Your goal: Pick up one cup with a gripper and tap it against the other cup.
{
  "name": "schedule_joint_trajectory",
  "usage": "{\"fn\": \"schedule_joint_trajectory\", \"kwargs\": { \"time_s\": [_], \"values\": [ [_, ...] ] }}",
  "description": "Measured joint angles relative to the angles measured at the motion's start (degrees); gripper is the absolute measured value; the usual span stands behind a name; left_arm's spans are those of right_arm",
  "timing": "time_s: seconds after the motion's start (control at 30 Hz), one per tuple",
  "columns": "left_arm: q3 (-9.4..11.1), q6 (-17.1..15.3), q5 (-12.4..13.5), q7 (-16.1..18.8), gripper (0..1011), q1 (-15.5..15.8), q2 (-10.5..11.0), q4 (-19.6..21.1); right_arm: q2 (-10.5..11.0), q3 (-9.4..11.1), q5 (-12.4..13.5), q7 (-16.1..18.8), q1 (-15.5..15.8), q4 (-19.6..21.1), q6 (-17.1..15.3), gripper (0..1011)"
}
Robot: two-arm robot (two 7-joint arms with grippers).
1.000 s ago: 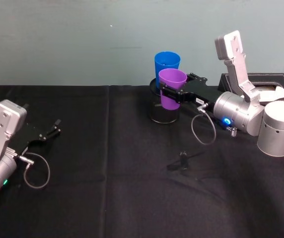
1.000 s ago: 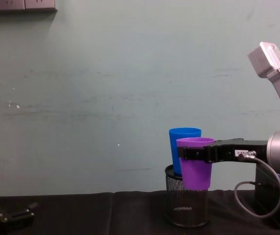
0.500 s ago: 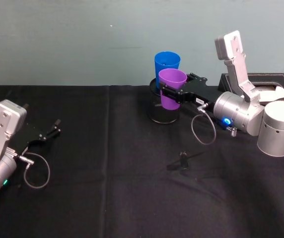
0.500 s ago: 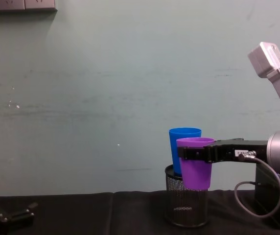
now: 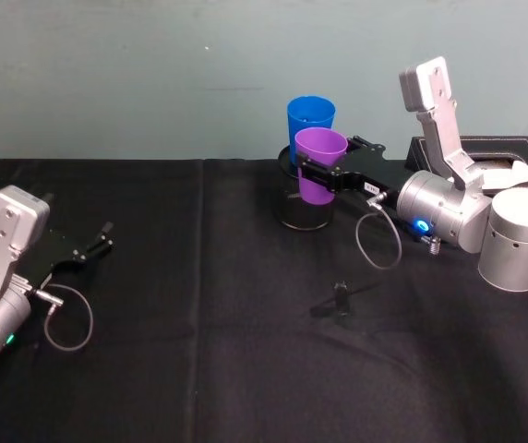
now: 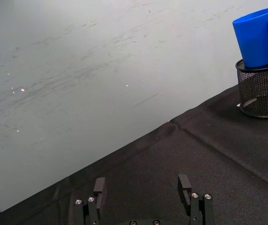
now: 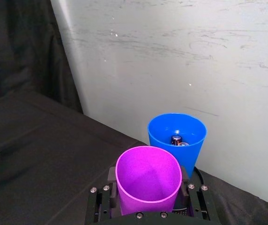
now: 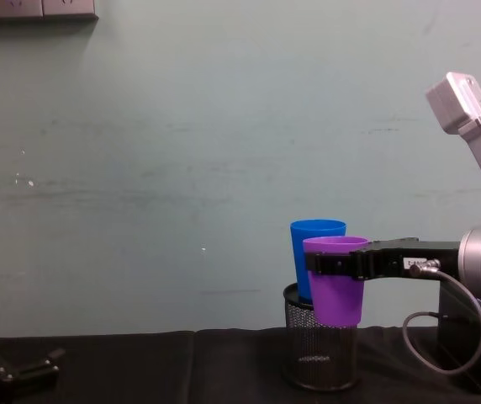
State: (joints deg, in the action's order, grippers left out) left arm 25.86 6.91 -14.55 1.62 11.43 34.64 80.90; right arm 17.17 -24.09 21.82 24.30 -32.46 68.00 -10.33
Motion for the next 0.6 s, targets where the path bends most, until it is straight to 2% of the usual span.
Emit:
{"fn": "schedule_joint_trajectory", "kwargs": {
  "time_s": [0.6],
  "values": [
    [0.0,0.0,0.0,0.0,1000,0.0,0.0,0.0,0.0,0.0,0.0,0.0,0.0,0.0,0.0,739]
  ]
}}
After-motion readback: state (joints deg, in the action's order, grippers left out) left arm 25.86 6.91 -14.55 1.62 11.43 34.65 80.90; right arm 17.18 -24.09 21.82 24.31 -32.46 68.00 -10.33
